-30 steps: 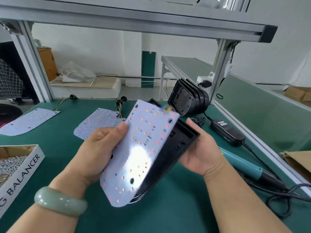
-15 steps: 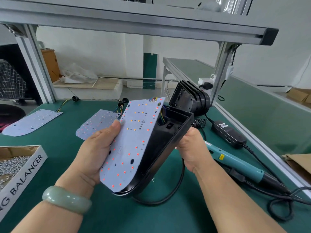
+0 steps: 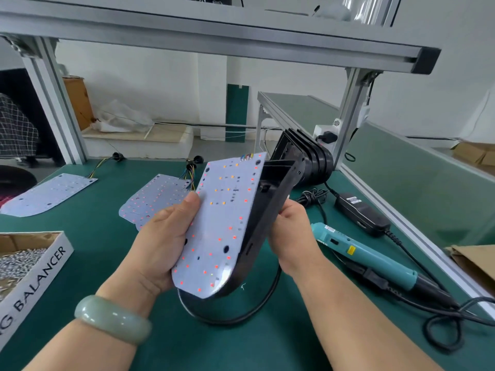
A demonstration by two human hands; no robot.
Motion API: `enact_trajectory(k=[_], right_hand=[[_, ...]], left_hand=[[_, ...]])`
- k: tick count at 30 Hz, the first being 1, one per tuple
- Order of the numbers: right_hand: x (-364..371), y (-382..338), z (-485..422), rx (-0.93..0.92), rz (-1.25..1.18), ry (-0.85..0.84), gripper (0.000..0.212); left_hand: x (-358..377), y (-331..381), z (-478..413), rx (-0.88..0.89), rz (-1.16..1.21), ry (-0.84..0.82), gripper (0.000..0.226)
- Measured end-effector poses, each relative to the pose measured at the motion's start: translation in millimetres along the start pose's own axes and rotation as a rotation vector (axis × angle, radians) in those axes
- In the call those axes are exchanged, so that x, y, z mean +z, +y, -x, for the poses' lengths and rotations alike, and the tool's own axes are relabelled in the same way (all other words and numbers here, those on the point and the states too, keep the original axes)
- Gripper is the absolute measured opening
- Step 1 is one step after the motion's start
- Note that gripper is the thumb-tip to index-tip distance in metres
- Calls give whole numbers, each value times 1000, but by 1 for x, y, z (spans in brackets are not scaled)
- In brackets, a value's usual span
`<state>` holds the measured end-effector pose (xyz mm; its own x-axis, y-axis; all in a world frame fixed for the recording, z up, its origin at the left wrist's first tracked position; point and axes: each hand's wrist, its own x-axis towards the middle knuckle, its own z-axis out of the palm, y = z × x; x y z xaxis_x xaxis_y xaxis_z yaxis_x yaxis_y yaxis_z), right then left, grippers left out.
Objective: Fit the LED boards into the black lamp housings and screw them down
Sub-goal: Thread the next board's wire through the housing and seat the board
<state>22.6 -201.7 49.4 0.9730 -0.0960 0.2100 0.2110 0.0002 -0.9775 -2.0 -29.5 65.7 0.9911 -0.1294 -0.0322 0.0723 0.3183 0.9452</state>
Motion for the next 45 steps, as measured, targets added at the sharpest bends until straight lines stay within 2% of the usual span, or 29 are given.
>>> enact_trajectory(k=[4,7,9,12,14,17,19,21,23,25,27,29,30,31,32,34,37,41,43,45], right_hand=[[1,-2,0,48,16,38,18],[-15,3,-10,64,85,215,24],[-18,8,-10,35,143,246,24],[-13,16,-5,-30,222,144,23],[-10,13,-1,-48,67,61,29],[-11,6,2,-54,-233,-63,55],[-7,1,5,-60,-268,-108,47],[-3,0,7,-73,-223,14,31],[-4,0,5,-82,-134,172,36],[-3,3,4,-84,-74,251,31],[0,5,5,-87,-47,282,33],[2,4,8,-118,-83,254,39],[3,2,8,-133,-112,210,41],[4,1,8,-136,-148,177,40],[4,1,8,-126,-192,165,35],[3,2,7,-89,-264,153,21],[3,3,8,-33,-307,106,17],[6,0,10,-53,-350,88,33],[7,0,10,-68,-372,85,42],[9,0,11,-71,-378,100,41]], left_hand=[[-2,1,3,88,-84,25,43],[-2,4,6,132,-165,5,45],[1,5,6,135,-195,-12,47],[7,-2,0,186,-374,121,55],[7,-4,-4,252,-470,241,53],[6,-8,-6,308,-593,311,54],[8,-12,-7,324,-682,326,56],[9,-14,-6,398,-830,340,55],[9,-14,-7,519,-958,358,53],[8,-14,-7,620,-980,392,51],[9,-18,-9,632,-982,392,49],[11,-23,-12,648,-954,377,28],[13,-23,-13,661,-909,358,26],[15,-23,-13,681,-847,329,33],[16,-24,-12,676,-777,301,43],[18,-26,-13,550,-727,286,53],[16,-26,-20,321,-701,297,31],[16,-26,-20,299,-630,367,33],[18,-28,-18,316,-709,399,29],[23,-31,-16,310,-844,430,42]])
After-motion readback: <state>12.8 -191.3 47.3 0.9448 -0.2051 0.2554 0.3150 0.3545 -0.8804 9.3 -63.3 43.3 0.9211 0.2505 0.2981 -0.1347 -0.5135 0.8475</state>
